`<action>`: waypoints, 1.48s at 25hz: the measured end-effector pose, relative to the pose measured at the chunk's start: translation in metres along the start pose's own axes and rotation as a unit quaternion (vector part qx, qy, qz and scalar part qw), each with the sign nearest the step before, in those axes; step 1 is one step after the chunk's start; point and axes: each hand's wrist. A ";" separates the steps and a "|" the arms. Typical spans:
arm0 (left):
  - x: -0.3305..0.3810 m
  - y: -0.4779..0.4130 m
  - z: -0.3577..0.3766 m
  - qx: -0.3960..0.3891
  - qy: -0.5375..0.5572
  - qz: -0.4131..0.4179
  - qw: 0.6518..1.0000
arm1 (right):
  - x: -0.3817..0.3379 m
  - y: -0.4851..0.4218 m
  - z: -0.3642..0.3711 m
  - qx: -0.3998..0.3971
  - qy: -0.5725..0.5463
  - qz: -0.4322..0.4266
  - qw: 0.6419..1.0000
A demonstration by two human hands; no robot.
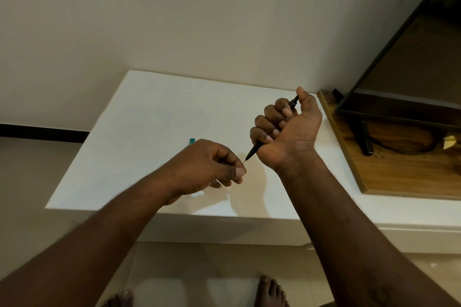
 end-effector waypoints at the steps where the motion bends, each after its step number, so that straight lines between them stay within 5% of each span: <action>1: 0.000 0.000 0.000 0.000 0.001 0.000 1.000 | 0.000 0.000 0.000 0.002 0.000 0.000 1.000; 37: 0.005 0.004 0.001 0.009 0.010 -0.016 1.000 | -0.003 -0.001 -0.003 0.019 -0.022 -0.013 0.999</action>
Point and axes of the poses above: each hand's wrist, its own y-axis away from the middle knuckle, its own z-axis out of the palm, x = y × z, and after that the axes turned 8 degrees about y, right-handed
